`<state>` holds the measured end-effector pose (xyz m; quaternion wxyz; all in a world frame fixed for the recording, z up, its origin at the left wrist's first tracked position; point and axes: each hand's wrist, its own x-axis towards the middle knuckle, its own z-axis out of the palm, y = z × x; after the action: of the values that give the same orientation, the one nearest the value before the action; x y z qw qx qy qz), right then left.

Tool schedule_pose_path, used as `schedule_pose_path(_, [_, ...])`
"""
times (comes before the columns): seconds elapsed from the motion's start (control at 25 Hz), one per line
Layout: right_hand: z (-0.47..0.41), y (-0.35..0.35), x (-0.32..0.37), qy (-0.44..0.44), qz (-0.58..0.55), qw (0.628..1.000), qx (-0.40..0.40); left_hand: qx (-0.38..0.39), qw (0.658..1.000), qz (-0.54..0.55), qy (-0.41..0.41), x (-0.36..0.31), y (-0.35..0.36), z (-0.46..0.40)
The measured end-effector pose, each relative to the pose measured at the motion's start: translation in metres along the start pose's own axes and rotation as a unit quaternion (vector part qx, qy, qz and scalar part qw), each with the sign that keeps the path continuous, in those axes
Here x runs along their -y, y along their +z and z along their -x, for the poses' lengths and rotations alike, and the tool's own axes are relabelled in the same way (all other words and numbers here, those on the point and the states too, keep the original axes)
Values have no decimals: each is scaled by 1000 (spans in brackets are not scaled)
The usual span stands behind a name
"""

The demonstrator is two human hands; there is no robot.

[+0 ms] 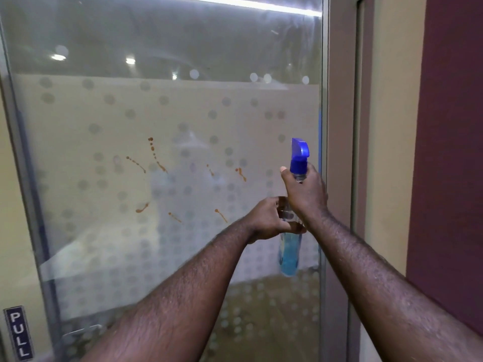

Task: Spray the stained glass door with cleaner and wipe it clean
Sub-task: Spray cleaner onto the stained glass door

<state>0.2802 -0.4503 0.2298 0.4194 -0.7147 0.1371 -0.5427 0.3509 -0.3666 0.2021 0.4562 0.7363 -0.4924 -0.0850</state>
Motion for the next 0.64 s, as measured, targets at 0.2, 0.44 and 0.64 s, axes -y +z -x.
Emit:
schedule_pose_path(0.2, [18, -1, -24, 19, 16, 1000, 7, 11, 1000, 6, -18, 24, 19, 9])
schedule_pose_path(0.44, [42, 3, -50, 49, -3, 998, 37, -7, 999, 14, -31, 54, 36, 25])
schedule_pose_path(0.64, [57, 3, -62, 56, -20, 997, 55, -21, 999, 19, -35, 72, 50, 33])
